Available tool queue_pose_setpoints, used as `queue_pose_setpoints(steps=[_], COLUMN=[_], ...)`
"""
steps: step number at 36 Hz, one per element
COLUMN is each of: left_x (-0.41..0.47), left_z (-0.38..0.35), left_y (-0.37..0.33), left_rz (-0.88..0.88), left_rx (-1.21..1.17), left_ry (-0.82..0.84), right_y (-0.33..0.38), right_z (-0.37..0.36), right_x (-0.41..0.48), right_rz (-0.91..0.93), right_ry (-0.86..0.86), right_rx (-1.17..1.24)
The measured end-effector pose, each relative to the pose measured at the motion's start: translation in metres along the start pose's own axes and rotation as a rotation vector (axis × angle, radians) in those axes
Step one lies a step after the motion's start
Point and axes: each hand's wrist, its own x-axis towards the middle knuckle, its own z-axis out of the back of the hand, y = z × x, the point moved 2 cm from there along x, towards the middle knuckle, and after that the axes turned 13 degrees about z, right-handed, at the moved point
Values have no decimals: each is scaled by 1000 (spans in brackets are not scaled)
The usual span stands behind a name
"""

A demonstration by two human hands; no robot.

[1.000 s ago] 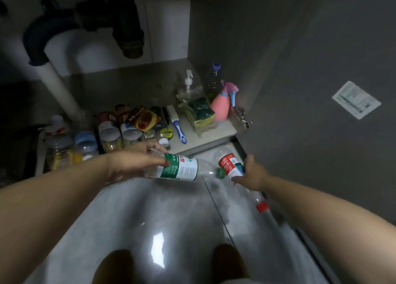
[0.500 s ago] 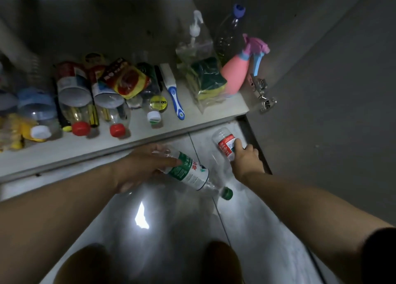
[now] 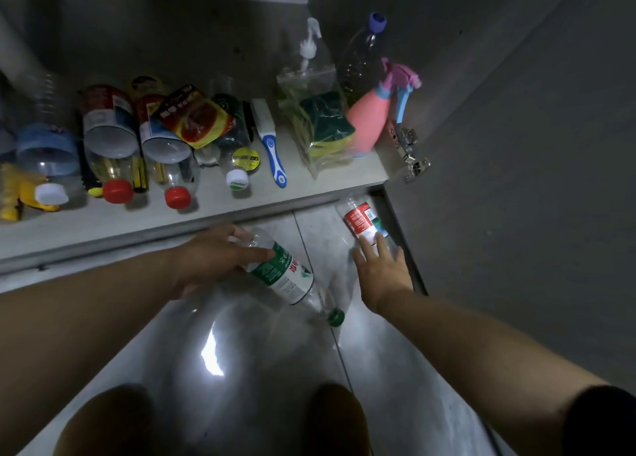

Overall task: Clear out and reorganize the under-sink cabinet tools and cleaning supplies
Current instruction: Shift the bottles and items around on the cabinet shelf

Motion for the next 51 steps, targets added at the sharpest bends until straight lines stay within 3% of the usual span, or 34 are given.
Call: queue_pose_setpoints(steps=[8,16,20,24,26,29,38,44,51], left_x=[12,9,9,13,14,11,4,9,9], left_z=[11,2,-3,-5,-8,-13,-25,-28,-27], left_y=[8,4,3,0,-3,-8,-5,-9,-3], left_rz=[10,-37,-50,-47,-49,-64,-37,26,85], left_rx=[28,7,-30,-44,-37,-64,-24,183,232], left_ry=[49,70,72,41,38,30,38,-116,-36], right_y=[-18,-33,-25,8,30,59,74,54,22], right_z=[3,8,14,29,36,38,17,1,0], right_x=[14,30,30,14,2,-14,-35,-26,-5], right_rz=[-96,-206,-135,23,117,271,349,232,-19], right_ry=[176,152,-4,-376,-409,-415,-618,-507,-347], right_rx=[25,244,345,714,921,1025,851,627,461])
